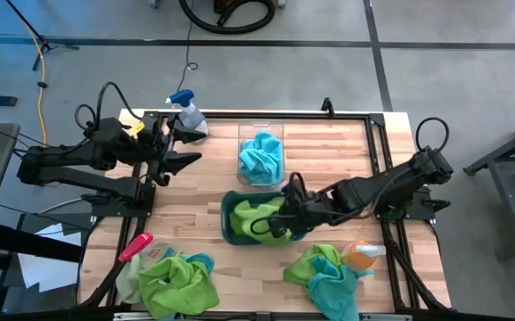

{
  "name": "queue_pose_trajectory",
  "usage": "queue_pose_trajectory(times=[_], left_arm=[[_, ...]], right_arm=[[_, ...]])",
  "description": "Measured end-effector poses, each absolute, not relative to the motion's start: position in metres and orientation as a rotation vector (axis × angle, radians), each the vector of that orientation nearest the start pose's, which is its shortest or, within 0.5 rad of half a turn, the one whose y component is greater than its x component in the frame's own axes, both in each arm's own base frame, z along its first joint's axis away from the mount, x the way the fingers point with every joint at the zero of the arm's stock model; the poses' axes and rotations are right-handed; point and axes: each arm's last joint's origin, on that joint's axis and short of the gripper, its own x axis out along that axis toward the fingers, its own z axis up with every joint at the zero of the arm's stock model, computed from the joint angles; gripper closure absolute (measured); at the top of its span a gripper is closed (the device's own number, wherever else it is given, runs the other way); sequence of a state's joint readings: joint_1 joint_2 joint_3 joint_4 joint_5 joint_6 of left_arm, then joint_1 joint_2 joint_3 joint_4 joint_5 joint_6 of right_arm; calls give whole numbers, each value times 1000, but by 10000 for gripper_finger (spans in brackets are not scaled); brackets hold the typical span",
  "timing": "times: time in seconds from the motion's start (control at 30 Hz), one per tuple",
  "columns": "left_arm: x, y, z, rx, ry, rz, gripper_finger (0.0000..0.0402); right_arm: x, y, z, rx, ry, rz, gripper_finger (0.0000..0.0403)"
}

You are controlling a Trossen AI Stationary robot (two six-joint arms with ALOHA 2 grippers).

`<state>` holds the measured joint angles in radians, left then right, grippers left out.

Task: Sort microfiber towel by color & place in baskets
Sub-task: Put the green microfiber towel into the blue bin

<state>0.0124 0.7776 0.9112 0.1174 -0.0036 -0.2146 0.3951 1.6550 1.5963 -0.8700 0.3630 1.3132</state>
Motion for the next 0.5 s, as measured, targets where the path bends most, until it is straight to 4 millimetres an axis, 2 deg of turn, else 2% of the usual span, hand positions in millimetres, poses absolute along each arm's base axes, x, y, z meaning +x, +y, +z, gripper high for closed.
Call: queue_pose_trajectory(times=[0.1, 0.2, 0.37, 0.5], left_arm=[[161, 2, 405, -212, -250, -11, 135], [162, 2, 404, -212, -243, -9, 135], [164, 2, 403, -212, -241, -2, 135], [164, 3, 403, -211, -236, 4, 135]], right_arm=[[321, 123, 332, 976, 750, -581, 403], [326, 113, 329, 1039, 770, -609, 403], [348, 91, 313, 1104, 811, -638, 403], [373, 81, 286, 1117, 854, -649, 403]])
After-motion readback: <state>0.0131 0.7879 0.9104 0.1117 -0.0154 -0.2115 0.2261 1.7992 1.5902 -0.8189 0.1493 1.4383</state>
